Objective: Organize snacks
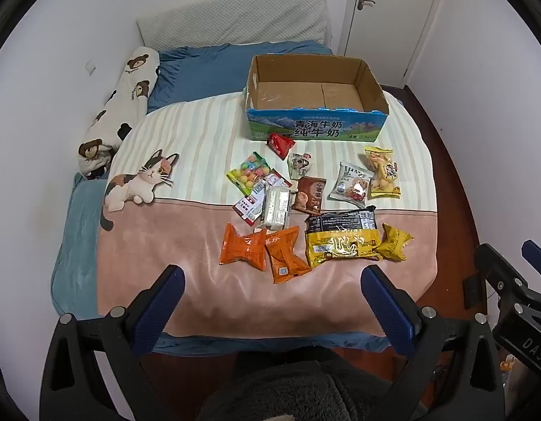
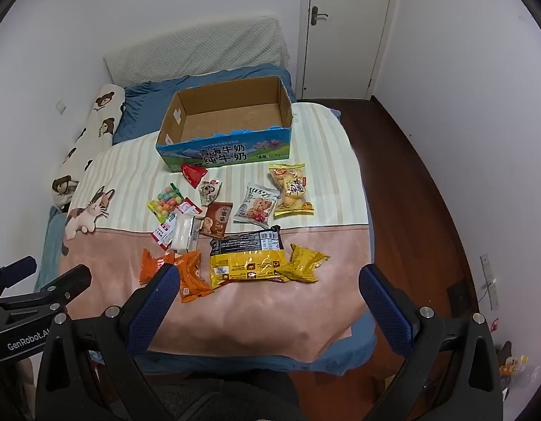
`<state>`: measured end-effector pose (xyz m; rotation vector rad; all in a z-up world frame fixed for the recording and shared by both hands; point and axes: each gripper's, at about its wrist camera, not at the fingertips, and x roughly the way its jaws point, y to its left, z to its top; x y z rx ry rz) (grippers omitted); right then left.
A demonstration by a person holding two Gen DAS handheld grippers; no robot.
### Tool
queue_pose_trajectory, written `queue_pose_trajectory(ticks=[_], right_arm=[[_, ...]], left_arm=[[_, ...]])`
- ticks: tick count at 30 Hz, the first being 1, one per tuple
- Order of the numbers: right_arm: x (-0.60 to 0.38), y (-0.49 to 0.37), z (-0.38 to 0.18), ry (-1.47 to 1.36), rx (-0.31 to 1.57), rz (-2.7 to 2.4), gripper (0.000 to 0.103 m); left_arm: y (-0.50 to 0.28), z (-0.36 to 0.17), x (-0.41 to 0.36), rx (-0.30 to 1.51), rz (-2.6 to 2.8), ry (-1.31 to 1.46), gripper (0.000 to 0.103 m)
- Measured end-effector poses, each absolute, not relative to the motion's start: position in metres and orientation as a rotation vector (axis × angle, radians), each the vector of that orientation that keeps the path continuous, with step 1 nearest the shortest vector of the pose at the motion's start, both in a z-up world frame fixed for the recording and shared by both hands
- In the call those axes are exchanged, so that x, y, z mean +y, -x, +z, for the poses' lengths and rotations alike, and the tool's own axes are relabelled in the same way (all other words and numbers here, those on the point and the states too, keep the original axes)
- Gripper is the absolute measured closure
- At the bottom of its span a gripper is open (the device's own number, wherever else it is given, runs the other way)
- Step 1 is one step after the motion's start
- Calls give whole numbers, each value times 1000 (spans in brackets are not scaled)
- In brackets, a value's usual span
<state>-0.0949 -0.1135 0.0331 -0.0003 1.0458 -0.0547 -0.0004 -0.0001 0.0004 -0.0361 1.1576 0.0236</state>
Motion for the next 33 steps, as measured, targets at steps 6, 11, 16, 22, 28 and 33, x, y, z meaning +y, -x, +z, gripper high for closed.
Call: queue_pose_trajectory(ticks=[6, 11, 16, 22, 28, 33], right_arm=[[-110, 95, 32, 7, 1059, -61, 0], [-108, 96, 30, 10, 1054, -60, 0], [-107, 98, 32, 7, 1055, -55, 0], [-109, 96, 31, 6, 1055, -55, 0], [-104, 101, 33, 11, 1053, -55, 0], [-103, 102, 35, 8, 1058, -56, 0]], left_arm=[[0, 0, 0, 1163, 23, 38, 0], [1, 1, 0, 1162, 24, 38, 0], [0, -1, 0, 1160, 25, 37, 0], [0, -1, 0, 1159, 24, 37, 0], [2, -3, 0, 1161, 23, 42, 0], [3, -2, 1, 1161, 23, 41, 0]])
